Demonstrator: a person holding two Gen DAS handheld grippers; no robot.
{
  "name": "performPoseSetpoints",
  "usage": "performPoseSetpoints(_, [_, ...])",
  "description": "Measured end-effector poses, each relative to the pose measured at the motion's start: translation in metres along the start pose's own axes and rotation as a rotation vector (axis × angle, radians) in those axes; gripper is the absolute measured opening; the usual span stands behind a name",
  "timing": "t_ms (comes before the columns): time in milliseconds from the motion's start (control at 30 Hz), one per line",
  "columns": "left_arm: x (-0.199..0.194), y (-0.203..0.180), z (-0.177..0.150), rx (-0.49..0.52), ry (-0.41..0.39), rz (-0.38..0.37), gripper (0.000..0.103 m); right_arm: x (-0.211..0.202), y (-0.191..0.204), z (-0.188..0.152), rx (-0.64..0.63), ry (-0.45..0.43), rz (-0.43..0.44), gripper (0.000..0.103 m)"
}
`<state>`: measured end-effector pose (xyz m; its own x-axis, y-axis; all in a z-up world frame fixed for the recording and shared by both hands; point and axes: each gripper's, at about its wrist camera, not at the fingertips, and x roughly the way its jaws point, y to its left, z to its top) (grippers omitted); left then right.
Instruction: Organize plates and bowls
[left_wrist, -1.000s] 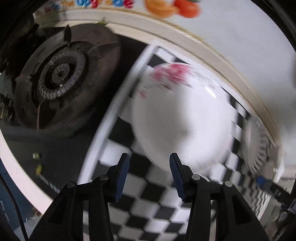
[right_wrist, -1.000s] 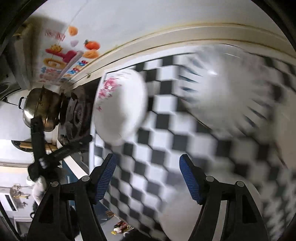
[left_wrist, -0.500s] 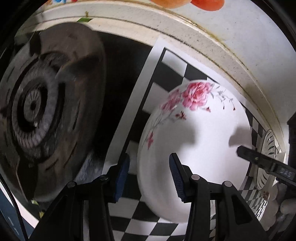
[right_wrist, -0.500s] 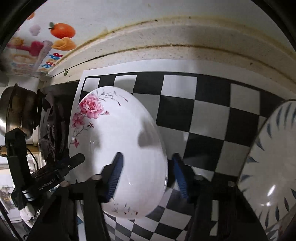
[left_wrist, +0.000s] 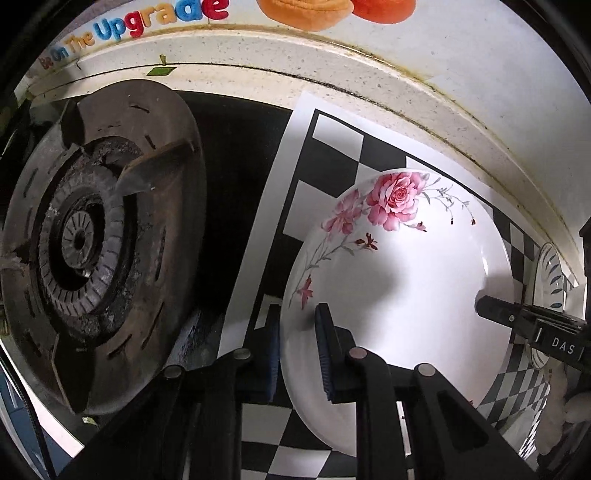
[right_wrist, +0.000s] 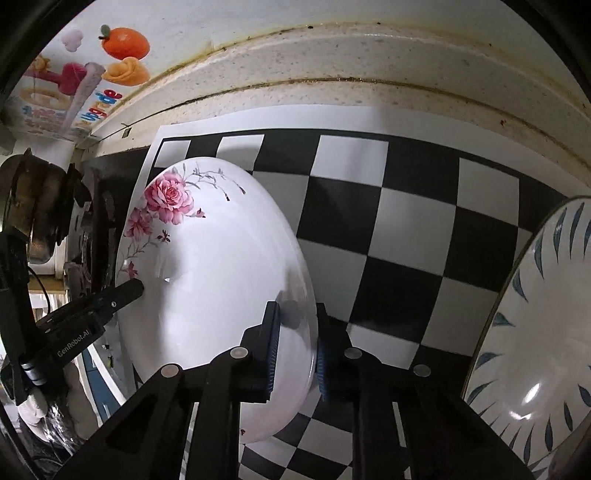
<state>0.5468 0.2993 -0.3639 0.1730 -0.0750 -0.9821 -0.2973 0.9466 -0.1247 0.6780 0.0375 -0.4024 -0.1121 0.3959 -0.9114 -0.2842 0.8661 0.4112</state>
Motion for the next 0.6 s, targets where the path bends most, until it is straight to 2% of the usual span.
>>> performPoseSetpoints(267, [-0.036,-0.008,-0.028,0.009,-0.026,-0.040,0.016,-0.029,0.001,-0.027,-0.005,-0.051,0.022,0.019])
performPoseSetpoints(600, [-0.099,-0.043,-0.074,0.077,-0.070,-0.076,0.016,-0.094,-0.019,-0.086,0.030,-0.116,0.067,0.019])
